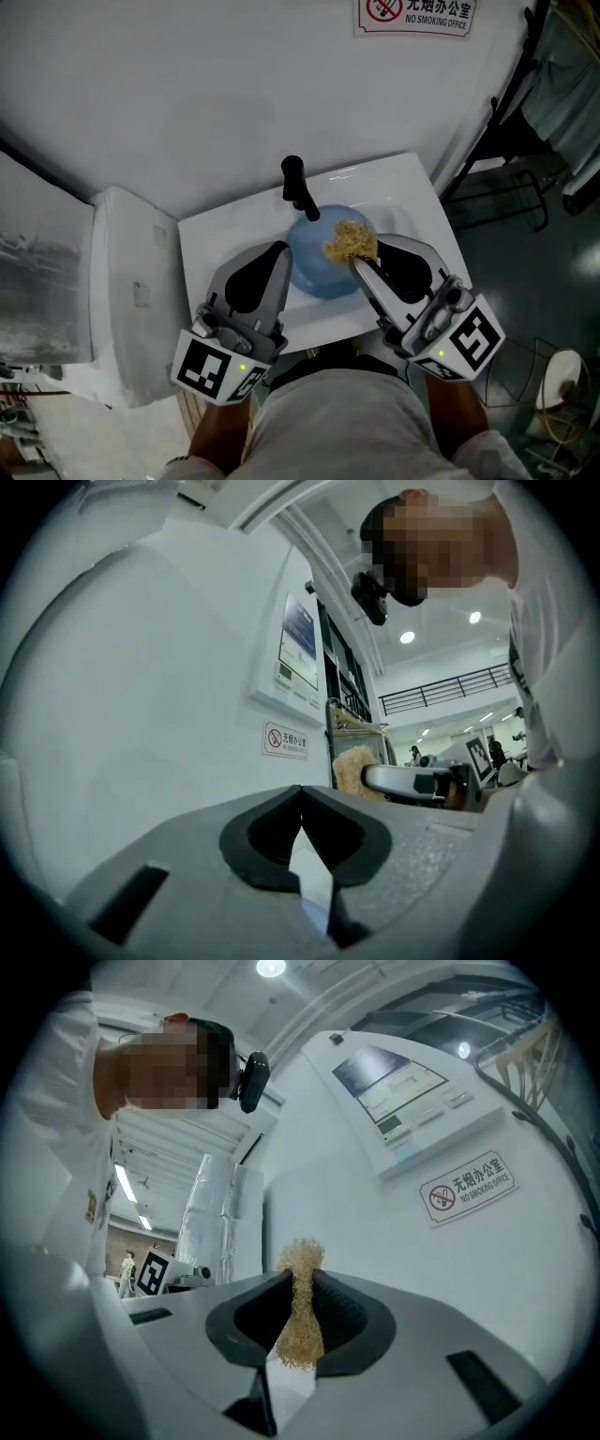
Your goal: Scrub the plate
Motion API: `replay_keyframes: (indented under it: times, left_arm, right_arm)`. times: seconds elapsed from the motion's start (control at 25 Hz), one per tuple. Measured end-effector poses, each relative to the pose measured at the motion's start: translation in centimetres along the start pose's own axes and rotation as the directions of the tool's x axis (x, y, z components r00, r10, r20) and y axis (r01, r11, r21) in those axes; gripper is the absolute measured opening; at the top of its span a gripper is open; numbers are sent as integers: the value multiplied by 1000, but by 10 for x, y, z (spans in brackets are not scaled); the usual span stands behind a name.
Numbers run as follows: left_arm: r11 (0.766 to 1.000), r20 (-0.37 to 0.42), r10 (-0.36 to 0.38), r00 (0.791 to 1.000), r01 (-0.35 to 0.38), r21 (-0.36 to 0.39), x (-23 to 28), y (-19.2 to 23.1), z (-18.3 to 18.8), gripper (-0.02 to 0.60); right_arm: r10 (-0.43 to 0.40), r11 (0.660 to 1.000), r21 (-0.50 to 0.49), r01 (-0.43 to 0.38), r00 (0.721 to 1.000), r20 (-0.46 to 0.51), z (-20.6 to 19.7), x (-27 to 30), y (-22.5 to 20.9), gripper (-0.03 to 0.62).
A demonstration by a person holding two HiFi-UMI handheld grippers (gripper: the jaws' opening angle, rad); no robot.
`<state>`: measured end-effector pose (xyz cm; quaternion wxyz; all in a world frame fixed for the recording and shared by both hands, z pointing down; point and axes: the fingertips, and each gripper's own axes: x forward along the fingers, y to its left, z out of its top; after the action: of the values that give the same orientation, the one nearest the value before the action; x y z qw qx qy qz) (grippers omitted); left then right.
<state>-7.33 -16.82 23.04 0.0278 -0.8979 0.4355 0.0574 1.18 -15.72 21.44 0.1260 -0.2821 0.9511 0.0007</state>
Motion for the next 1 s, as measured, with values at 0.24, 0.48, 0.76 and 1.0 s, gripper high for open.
replay_keyframes:
  times: [0.24, 0.48, 0.76, 1.0]
  left_arm:
    - [1000, 4, -11, 1000, 11, 0, 3, -4, 1, 17]
    - [1000, 3, -12, 1000, 12, -3, 4, -5, 0, 17]
    - [1000, 5, -17, 1000, 17, -9, 6, -5, -1, 17]
    - [1000, 3, -23, 1000, 23, -9, 8, -5, -1, 17]
  right_arm:
    - [1, 1000, 1, -1, 1000, -5, -5, 1, -1, 61]
    - [8, 1000, -2, -8, 1000, -25, -10, 3, -1, 61]
    - [3, 1000, -5, -3, 999, -33, -11, 3, -4, 61]
    - [-1, 1000, -2, 1, 999, -38, -13, 2, -6, 61]
